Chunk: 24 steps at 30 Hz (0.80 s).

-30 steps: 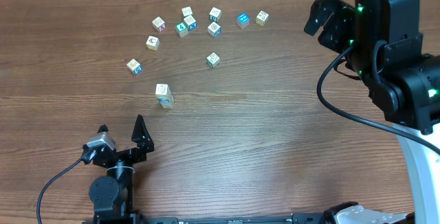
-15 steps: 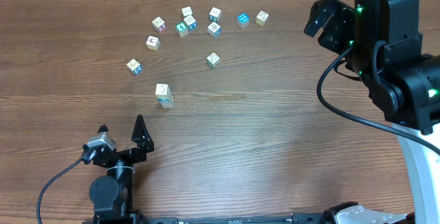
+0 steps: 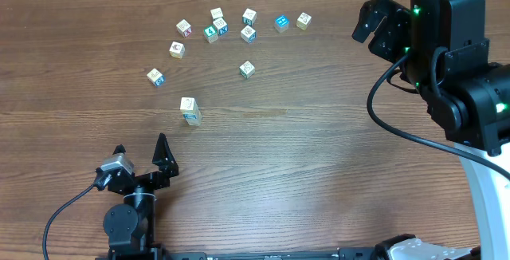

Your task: Form a tower

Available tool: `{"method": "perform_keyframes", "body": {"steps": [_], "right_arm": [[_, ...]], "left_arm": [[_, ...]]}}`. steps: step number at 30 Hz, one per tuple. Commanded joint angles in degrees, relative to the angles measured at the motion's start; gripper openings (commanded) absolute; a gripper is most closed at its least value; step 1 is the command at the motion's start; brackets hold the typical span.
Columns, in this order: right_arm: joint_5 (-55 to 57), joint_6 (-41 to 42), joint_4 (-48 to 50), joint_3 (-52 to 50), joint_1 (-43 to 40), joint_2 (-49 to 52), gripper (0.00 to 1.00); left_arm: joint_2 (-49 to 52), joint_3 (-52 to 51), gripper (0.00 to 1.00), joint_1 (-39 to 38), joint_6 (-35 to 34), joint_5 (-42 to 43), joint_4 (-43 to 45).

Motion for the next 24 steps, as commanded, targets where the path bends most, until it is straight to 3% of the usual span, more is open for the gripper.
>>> {"method": "perform_keyframes", "body": {"steps": [1, 8, 15, 21, 24], "right_arm": [[0.39, -0.04, -0.09, -0.87, 0.17, 0.26, 1.00], [0.39, -0.04, -0.24, -2.95, 0.17, 1.36, 1.00], [0.39, -0.02, 17.79, -10.62, 0.17, 1.68, 1.00], [0.39, -0.04, 21.49, -12.37, 0.17, 1.46, 1.00], [0.39, -0.04, 29.33, -12.37, 0.17, 1.14, 1.00]], "left_arm": [[-0.55, -0.20, 0.99, 0.35, -0.37, 0.28, 0.09], [-0.55, -0.20, 0.99, 0.35, -0.37, 0.28, 0.09], [-0.55, -0.20, 0.99, 0.35, -0.37, 0.28, 0.09], [-0.55, -0.20, 1.00, 0.35, -0.37, 0.28, 0.09], [-0.55, -0.20, 0.99, 0.35, -0.37, 0.26, 0.09]]}}
